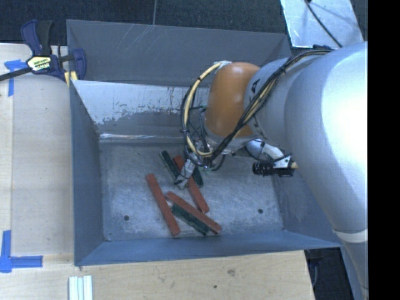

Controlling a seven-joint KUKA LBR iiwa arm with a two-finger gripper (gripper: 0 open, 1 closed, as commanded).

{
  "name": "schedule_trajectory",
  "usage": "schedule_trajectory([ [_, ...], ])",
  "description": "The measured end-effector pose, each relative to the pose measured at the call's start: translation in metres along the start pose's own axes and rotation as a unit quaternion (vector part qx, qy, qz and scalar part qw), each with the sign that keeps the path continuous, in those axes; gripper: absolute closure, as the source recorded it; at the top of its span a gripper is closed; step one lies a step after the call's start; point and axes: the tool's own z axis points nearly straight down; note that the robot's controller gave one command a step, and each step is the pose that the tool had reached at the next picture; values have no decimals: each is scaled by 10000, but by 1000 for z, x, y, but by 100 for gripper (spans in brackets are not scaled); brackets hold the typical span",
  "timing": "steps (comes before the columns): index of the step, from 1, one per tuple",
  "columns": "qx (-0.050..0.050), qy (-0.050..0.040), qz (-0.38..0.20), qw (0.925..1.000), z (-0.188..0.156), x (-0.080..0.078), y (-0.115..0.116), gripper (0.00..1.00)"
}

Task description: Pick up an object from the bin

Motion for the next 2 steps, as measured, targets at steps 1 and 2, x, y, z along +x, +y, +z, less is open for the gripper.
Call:
schedule_trajectory([
  [1, -22, -38, -1, 10000, -3, -2, 1, 100],
  [2, -28, -36, -22, 10000, -119, -5, 2, 100],
])
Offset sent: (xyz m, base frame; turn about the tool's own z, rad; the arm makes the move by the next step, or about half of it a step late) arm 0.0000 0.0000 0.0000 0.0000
